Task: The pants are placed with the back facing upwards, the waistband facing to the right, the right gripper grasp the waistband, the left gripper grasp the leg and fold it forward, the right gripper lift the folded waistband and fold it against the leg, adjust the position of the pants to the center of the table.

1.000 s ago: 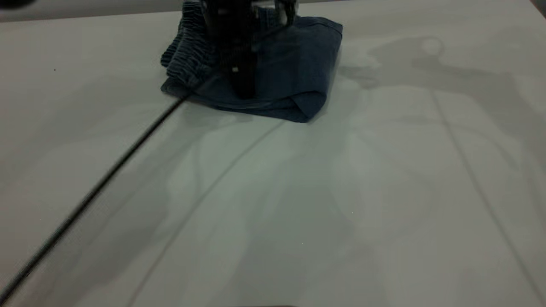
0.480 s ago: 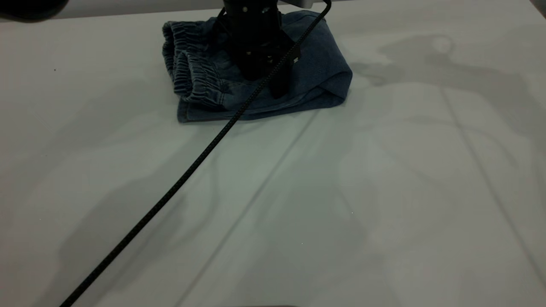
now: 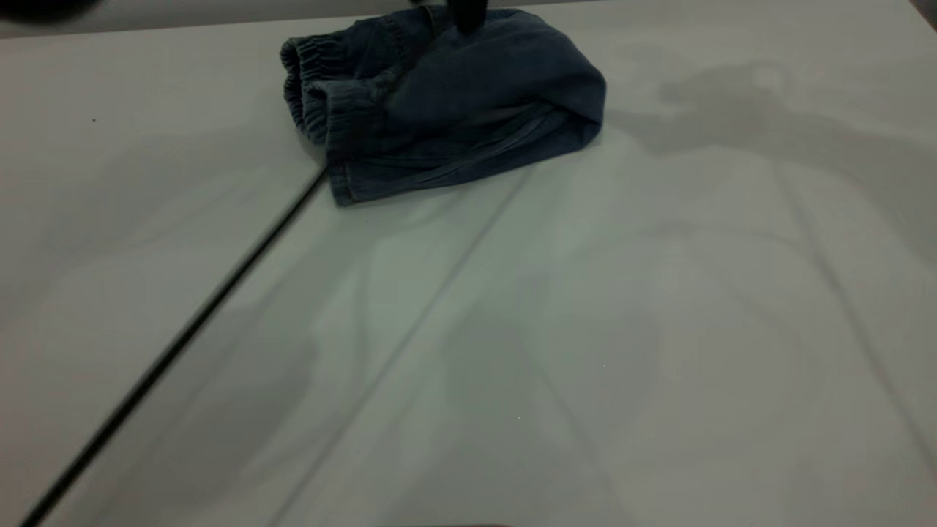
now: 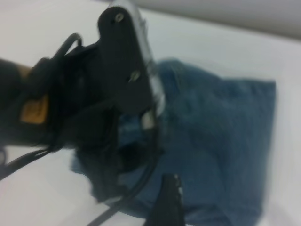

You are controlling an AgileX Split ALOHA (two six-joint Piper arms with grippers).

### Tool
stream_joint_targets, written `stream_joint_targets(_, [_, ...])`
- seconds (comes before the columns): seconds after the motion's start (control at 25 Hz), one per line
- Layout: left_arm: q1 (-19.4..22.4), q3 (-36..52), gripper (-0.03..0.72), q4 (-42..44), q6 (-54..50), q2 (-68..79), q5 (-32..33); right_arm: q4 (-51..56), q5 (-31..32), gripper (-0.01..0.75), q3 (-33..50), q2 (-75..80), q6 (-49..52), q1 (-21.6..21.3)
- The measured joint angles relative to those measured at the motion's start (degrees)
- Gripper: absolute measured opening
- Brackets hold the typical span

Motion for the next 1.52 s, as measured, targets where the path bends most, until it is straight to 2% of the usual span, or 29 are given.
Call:
stream_joint_targets(0.28, [0.00,-0.18,0.514,7.93,-11.49,-12.23,0.00,-3.61,11.62,0.586,0.00,-16.43,7.33,-0.60])
stream_joint_targets(0.4, [0.00,0.19,0.514,7.44,-12.74,-18.13,0.00,-7.24,17.35,0.586,0.00,-24.17,11.60,-0.96])
stream_joint_targets(0.52, [0.00,4.54,0.514,3.82,-13.37,-24.91,0.00,-11.70,23.08,0.586,0.00,-31.52,16.50,-1.03])
stream_joint_targets(0.64, [0.00,13.12,0.514,0.56,-13.46,-32.87,0.00,-16.70,24.97,0.586,0.00,-38.68,22.43,-1.03])
stream_joint_targets(0.8, [0.00,29.19,0.514,0.21,-12.28,-44.06,0.00,-23.01,25.37,0.586,2.01,-49.14,30.39,-1.03])
stream_joint_targets(1.16, [0.00,62.23,0.514,-0.26,-11.85,-73.82,0.00,-29.61,26.52,0.586,22.01,-76.93,34.53,-1.03])
stream_joint_targets(1.52, [0.00,83.27,0.514,-1.08,-11.85,-100.11,0.00,-36.95,26.88,0.586,38.30,-96.62,39.51,-1.03])
